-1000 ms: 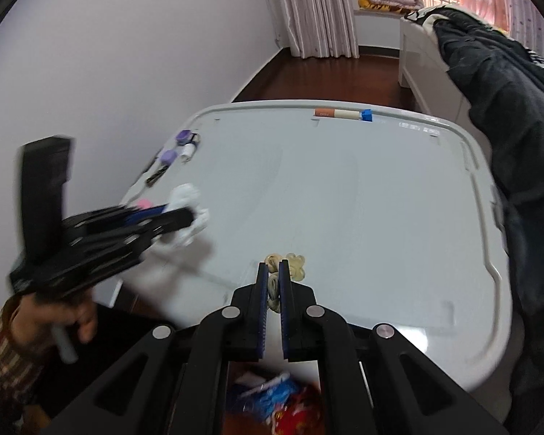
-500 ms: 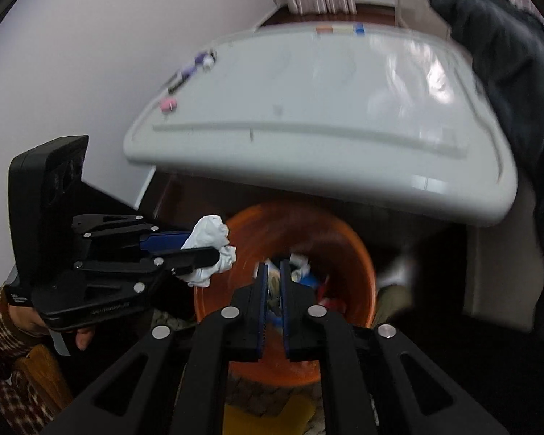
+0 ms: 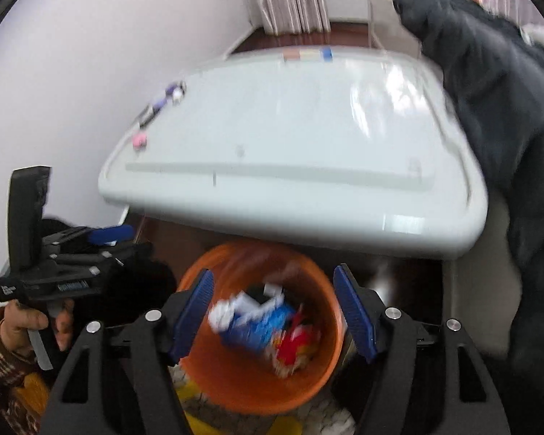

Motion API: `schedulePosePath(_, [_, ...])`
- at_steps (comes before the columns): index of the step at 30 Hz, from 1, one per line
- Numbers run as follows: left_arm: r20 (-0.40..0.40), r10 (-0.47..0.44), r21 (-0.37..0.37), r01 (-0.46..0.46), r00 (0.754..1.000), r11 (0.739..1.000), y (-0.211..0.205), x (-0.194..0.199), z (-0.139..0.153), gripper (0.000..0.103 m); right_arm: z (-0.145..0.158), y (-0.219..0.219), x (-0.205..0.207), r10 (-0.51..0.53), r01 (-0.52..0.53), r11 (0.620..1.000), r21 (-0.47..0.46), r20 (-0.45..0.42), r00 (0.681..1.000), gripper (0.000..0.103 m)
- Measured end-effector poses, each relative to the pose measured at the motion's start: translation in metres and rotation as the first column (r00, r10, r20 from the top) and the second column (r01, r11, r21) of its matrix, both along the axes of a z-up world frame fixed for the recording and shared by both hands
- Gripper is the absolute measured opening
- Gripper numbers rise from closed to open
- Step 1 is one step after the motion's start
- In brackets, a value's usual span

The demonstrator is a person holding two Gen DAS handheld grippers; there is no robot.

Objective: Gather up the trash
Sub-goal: 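Lower both tools over the orange bucket and open them, then grasp the small white bottle with the left tool and lift it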

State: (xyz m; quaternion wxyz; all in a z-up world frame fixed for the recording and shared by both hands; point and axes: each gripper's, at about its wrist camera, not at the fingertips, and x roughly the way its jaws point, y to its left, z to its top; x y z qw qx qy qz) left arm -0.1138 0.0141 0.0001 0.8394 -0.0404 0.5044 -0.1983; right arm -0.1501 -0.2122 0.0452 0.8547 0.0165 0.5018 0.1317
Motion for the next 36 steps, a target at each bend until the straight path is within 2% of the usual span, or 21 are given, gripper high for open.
schedulePosePath(4, [0.138,0.115,0.079,-0.127,0.984,0.989,0.021,0.042,0.035,0.076,0.03,0.018,0.04,0.044,-0.039,0.998,-0.038,0.129,0.991,0.088])
schedulePosePath(6, [0.18,0.147,0.117,-0.169,0.973,0.979,0.025,0.065,0.046,0.08,0.039,0.028,0.061,0.06,-0.052,0.997,-0.053,0.175,0.983,0.096])
schedulePosePath(8, [0.208,0.175,0.148,-0.208,0.962,0.967,0.034,0.095,0.051,0.081,0.044,0.034,0.081,0.064,-0.056,0.997,-0.051,0.193,0.979,0.098])
schedulePosePath(12, [0.175,0.281,0.143,-0.306,0.944,0.941,0.066,0.153,0.05,0.081,0.041,0.035,0.118,0.062,-0.069,0.997,0.03,0.19,0.98,0.098])
schedulePosePath(15, [0.119,0.382,0.112,-0.395,0.916,0.912,0.088,0.194,0.041,0.081,0.024,0.022,0.129,0.025,-0.052,0.989,0.139,0.189,0.982,0.098])
schedulePosePath(18, [0.1,0.448,0.142,-0.459,0.888,0.877,0.098,0.23,0.024,0.081,0.006,0.009,0.137,-0.056,0.038,0.991,0.126,0.144,0.988,0.098])
schedulePosePath(25, [0.102,0.421,0.302,-0.431,0.901,0.85,0.08,0.281,-0.009,0.081,0.014,-0.017,0.133,-0.143,0.101,0.968,0.229,0.178,0.974,0.098])
schedulePosePath(27, [0.097,0.415,0.319,-0.423,0.905,0.848,0.077,0.29,-0.017,0.081,0.015,-0.018,0.132,-0.156,0.101,0.96,0.263,0.197,0.968,0.098])
schedulePosePath(29, [0.092,0.409,0.324,-0.415,0.908,0.85,0.075,0.295,-0.027,0.081,0.02,-0.017,0.131,-0.165,0.106,0.964,0.246,0.235,0.958,0.098])
schedulePosePath(30, [0.111,0.4,0.33,-0.414,0.91,0.849,0.072,0.294,-0.029,0.079,0.022,-0.016,0.131,-0.163,0.105,0.968,0.227,0.249,0.955,0.098])
schedulePosePath(31, [0.153,0.367,0.339,-0.398,0.917,0.852,0.066,0.29,-0.029,0.065,0.023,-0.014,0.133,-0.156,0.103,0.973,0.205,0.264,0.952,0.098])
schedulePosePath(32, [0.163,0.328,0.35,-0.365,0.931,0.862,0.058,0.287,-0.027,0.023,0.023,-0.012,0.135,-0.15,0.1,0.977,0.188,0.273,0.95,0.098])
schedulePosePath(33, [0.127,0.289,0.336,-0.316,0.949,0.887,0.052,0.286,-0.026,0.021,0.024,-0.009,0.139,-0.138,0.097,0.982,0.16,0.271,0.953,0.098])
schedulePosePath(34, [0.104,0.271,0.268,-0.289,0.957,0.919,0.046,0.279,-0.02,0.021,0.024,-0.007,0.146,-0.128,0.097,0.987,0.126,0.265,0.956,0.098])
schedulePosePath(36, [0.105,0.234,0.204,-0.252,0.966,0.946,0.032,0.262,-0.007,0.021,0.027,-0.003,0.162,-0.104,0.087,0.993,0.075,0.258,0.961,0.098])
